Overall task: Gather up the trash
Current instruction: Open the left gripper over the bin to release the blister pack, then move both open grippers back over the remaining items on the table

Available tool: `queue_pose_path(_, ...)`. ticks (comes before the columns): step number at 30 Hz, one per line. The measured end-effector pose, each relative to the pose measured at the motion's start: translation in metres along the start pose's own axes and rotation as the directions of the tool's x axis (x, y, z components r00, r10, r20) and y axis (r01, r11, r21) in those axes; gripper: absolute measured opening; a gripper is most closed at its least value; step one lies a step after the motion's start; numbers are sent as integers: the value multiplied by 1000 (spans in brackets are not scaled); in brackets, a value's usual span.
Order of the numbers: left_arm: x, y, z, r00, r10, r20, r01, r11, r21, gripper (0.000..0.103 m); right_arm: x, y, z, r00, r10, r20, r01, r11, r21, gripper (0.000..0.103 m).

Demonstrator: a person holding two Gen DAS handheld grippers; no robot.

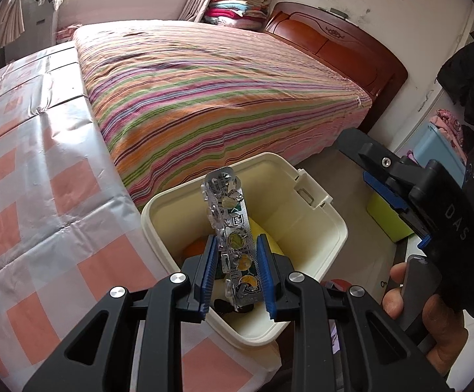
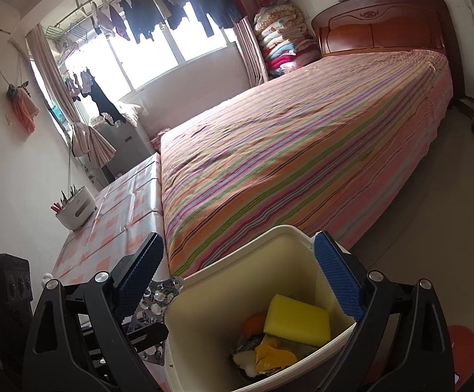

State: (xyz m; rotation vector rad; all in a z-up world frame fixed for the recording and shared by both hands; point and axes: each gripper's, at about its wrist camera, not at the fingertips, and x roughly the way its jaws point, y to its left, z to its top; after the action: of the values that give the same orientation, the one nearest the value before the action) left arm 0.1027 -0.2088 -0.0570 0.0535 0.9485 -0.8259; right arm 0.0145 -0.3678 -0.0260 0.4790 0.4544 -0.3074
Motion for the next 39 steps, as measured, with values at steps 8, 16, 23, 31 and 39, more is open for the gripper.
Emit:
queue_pose_path(8,7,-4,4,1000,5,9,-5,1000,4,25,-9,-10,6,999,7,38,-10,998,66,92)
queue_pose_path(16,-19,7,9,992,64,112,-60,998,-37,63,-3,-5,3,999,25,31,-26,998,55,92)
queue_pose_path(23,-74,49,17,960,167,224,-142,982,-121,73,8,12,-3,1000,31,0,-31,999,19,92)
queue_pose_path(31,-116,116,3,892,349,288,-288,929,-233,74,32,66,-22,996,54,-72,-61,993,-100,92)
queue_pose_path(39,-148,166,-12,836,447,319,-339,877,-342,74,57,131,-44,984,105,-145,-125,983,-136,92)
